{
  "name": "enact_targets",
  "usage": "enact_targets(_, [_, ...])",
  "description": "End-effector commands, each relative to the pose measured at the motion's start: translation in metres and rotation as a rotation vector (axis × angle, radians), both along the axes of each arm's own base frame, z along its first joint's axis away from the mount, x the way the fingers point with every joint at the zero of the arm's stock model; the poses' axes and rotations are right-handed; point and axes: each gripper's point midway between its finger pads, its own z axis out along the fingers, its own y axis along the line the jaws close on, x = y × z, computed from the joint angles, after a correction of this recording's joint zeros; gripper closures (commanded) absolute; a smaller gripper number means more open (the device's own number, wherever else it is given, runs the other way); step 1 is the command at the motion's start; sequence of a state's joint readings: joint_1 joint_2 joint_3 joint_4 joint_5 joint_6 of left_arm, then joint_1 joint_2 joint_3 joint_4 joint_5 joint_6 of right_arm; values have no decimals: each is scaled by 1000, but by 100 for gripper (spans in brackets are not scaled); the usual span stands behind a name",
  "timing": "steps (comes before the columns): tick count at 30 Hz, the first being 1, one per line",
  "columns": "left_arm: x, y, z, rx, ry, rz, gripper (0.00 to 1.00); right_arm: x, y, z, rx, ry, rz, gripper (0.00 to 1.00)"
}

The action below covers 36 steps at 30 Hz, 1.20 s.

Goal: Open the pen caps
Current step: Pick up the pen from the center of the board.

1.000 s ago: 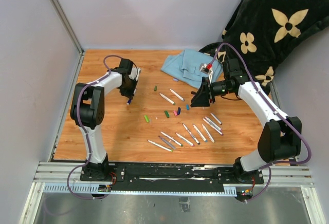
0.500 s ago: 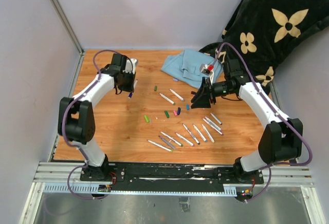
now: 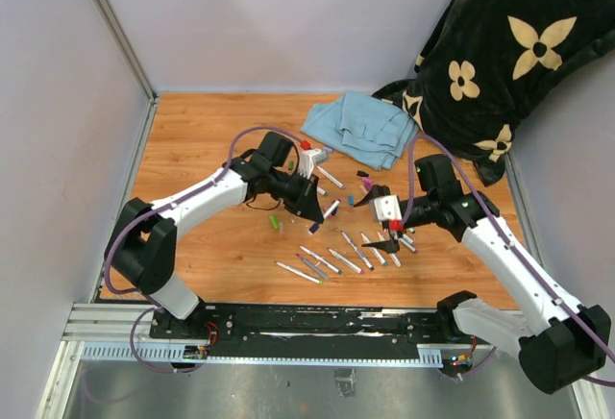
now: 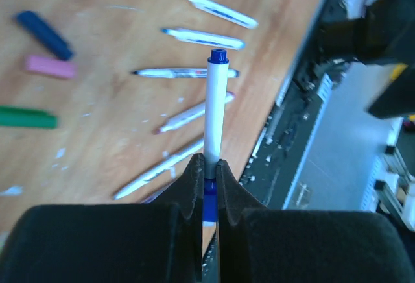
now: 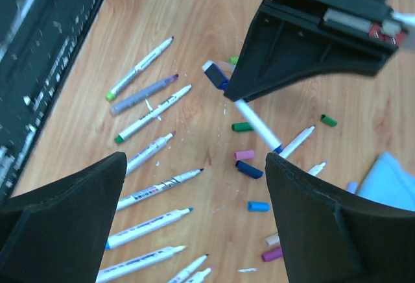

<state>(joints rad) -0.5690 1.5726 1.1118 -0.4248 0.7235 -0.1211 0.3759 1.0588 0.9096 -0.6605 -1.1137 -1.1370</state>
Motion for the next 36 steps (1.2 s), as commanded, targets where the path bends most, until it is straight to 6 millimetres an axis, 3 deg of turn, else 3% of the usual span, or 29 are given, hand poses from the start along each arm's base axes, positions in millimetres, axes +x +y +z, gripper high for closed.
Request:
enact_targets(1, [-27,-29,11,-82,78,-128,100,21,0,-23,-161,-364,50,13])
enact_targets(8, [-47,-50,-3,-36,124,-229,100,23,7,-56,-351,-520,95,27])
enact_targets(17, [-57,-60,0,-50,134,-286,100,26,13,-84,-489,-612,131,50])
enact_targets(21, [-57,-60,4,-52,123,-290,100,23,15,-91,-524,-616,147,74])
enact_targets(23, [-56,-59,5,-44,111,-285,100,22,17,-88,-508,-615,133,95])
enact_targets(24, [-54,-58,5,-34,105,-278,98,23,18,-86,-500,-620,125,99])
enact_targets(27, [-43,-58,9,-7,54,-227,74,24,16,-82,-487,-617,85,99])
enact_targets(30, [-31,-57,35,-38,-49,-147,50,23,14,-80,-474,-582,46,99])
enact_targets(34, [-11,-48,90,-144,-251,28,39,15,14,-71,-394,-465,21,99])
enact_targets(36, [-6,-37,129,-264,-373,153,28,13,15,-57,-333,-374,-21,99])
